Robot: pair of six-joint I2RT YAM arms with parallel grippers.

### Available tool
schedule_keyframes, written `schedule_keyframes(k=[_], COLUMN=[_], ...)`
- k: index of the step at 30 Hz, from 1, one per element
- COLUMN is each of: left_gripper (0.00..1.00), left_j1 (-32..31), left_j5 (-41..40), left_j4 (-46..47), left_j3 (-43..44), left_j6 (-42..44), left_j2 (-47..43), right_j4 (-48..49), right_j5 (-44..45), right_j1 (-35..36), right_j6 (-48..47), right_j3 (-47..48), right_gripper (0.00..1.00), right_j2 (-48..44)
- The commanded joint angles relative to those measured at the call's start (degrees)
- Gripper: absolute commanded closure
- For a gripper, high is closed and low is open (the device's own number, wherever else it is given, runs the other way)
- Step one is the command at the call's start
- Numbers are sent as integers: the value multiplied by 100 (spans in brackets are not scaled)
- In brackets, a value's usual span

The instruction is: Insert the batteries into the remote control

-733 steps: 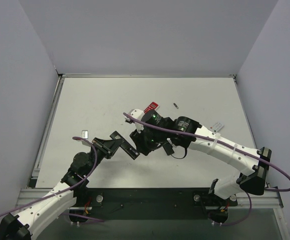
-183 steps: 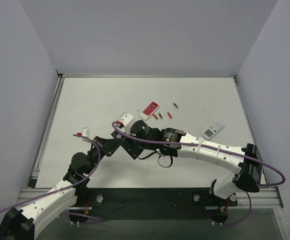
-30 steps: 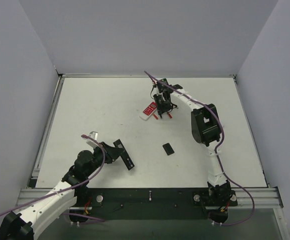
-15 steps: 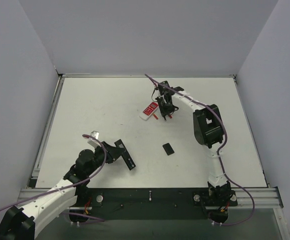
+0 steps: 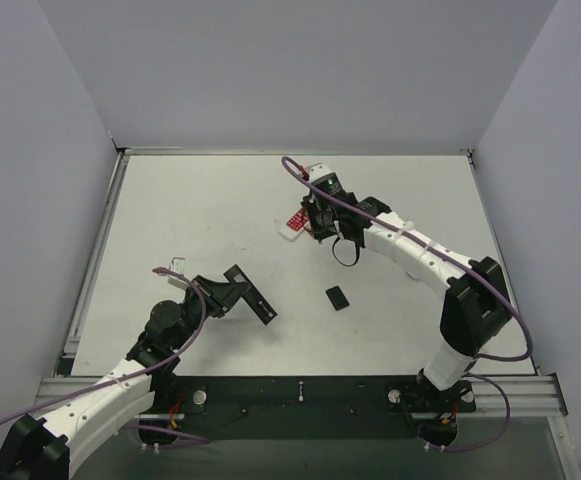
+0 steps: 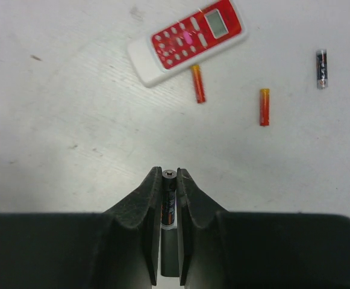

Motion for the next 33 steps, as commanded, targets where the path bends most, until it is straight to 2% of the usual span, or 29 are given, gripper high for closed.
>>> schedule_keyframes(k=[1,4,11,18,25,33], left_gripper=[100,100,100,100,100,100], left_j1=[43,52,52,52,52,52], left_j5=[-202,-219,-377,-509,-448,-316], left_j4=[632,729,826,922,984,1107], left_j3=[-121,-121,-69,-121,-244,-288], left_j6=[-259,-365,-628,-848,-1006,-1165], left_j2=[-97,-149,-228,-404,-562,-571], right_j4=[615,984,1986,3031,3613,4122], right_j5=[281,386,633,624,537,554], right_j1=[552,887,2143,2943,3305,3384], right_j6=[298,377,316,105,-71,-212], right_j3=[-479,-857,-1657,-2439,-2844,-2993], right_gripper=[100,100,100,100,100,100], right_j2=[-767,-1224,-2129,-2736,-2737,-2623])
